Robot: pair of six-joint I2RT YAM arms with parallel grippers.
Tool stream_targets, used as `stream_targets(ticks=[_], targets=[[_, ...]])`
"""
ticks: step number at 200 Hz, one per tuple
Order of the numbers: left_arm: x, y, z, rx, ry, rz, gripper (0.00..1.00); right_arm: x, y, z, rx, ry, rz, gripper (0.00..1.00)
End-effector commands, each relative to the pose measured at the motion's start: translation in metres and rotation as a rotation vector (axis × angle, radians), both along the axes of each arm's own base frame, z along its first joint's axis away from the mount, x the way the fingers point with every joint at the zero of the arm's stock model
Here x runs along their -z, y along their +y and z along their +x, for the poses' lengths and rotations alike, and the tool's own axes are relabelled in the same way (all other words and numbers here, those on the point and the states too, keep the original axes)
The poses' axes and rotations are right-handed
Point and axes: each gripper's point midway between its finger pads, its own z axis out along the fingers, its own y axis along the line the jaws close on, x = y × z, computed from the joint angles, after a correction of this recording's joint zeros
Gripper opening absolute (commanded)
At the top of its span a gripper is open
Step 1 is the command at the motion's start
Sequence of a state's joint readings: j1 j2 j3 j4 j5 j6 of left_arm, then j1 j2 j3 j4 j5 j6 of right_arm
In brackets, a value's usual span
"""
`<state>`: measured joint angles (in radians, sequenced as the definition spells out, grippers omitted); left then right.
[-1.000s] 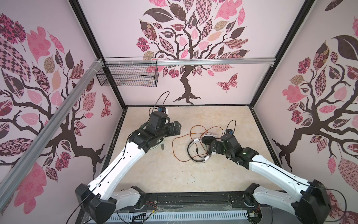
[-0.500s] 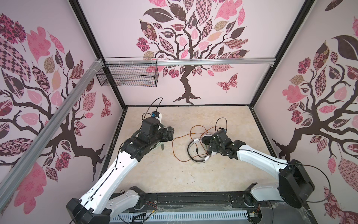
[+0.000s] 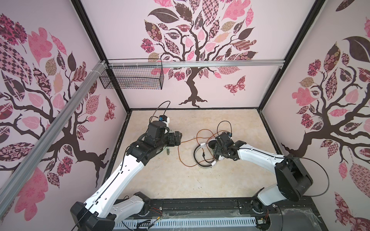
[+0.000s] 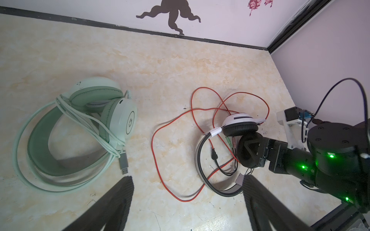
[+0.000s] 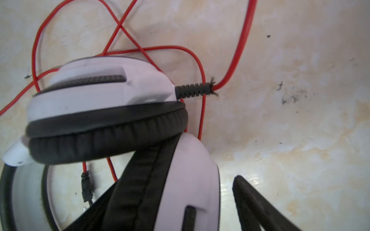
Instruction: Wrap the headphones
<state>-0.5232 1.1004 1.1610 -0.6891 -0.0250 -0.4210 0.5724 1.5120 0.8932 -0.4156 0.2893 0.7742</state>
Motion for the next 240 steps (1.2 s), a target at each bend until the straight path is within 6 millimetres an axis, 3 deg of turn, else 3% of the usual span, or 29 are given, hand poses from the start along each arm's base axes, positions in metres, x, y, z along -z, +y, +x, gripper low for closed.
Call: stream_targets(ticks=[1, 18, 41, 66, 100, 138, 172, 207, 240], targets=[[0.008, -0.002, -0.001, 0.012, 0.010, 0.003, 0.89, -0.004, -0.011, -0.001, 0.051, -0.015, -0.015, 0.76], [0.011, -0.003, 0.001, 0.016, 0.020, 0.005, 0.89, -0.009, -0.015, -0.003, 0.062, -0.039, -0.013, 0.69], [0.017, -0.007, 0.002, 0.027, 0.046, 0.011, 0.89, -0.015, -0.020, -0.006, 0.069, -0.068, -0.009, 0.53], [0.021, -0.009, 0.002, 0.035, 0.061, 0.011, 0.89, -0.020, -0.023, -0.011, 0.075, -0.112, 0.022, 0.45], [0.023, -0.011, 0.002, 0.040, 0.066, 0.009, 0.88, -0.035, -0.029, -0.015, 0.094, -0.172, 0.049, 0.42], [0.010, -0.014, -0.005, 0.043, 0.014, 0.007, 0.88, -0.063, -0.036, -0.022, 0.114, -0.288, 0.122, 0.42], [0.010, -0.042, -0.023, 0.092, 0.020, -0.074, 0.88, -0.084, -0.034, -0.029, 0.128, -0.417, 0.276, 0.41], [0.047, -0.081, -0.042, 0.141, 0.195, -0.245, 0.87, -0.091, -0.036, -0.033, 0.165, -0.468, 0.364, 0.41], [0.081, -0.117, -0.062, 0.142, 0.299, -0.260, 0.88, -0.089, -0.038, -0.035, 0.193, -0.465, 0.384, 0.41]])
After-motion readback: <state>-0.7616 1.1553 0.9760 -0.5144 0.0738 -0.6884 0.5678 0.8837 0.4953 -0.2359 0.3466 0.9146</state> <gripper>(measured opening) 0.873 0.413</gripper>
